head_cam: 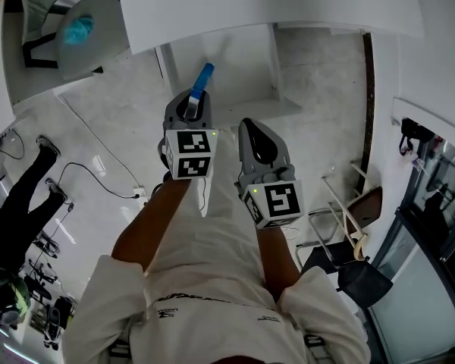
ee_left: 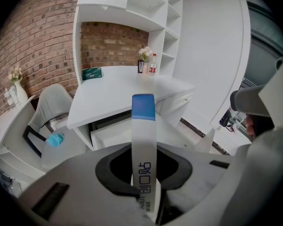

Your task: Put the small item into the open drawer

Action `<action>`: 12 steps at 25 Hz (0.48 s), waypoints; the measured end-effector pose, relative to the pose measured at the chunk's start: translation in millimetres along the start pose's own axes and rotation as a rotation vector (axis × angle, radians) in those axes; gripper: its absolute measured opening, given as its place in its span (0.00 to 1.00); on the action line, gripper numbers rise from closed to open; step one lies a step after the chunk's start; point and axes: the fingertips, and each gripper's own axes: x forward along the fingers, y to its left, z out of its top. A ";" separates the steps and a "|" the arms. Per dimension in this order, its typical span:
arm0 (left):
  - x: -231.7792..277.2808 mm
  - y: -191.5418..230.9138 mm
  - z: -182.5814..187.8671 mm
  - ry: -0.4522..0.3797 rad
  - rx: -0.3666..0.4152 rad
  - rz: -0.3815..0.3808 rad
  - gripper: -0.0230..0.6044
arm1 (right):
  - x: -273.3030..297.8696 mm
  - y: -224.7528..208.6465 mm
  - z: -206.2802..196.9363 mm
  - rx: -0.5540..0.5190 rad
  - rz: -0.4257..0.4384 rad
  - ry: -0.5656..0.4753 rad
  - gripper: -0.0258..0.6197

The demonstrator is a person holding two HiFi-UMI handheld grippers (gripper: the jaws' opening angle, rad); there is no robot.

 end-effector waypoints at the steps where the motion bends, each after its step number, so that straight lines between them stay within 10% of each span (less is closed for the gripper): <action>1: 4.3 0.3 -1.6 0.007 0.000 -0.001 0.14 | 1.4 -1.2 -1.5 -0.003 0.000 0.005 0.04; 12: 49.3 10.3 -29.0 0.106 -0.028 -0.005 0.14 | 17.5 -15.3 -15.7 0.013 -0.013 0.030 0.04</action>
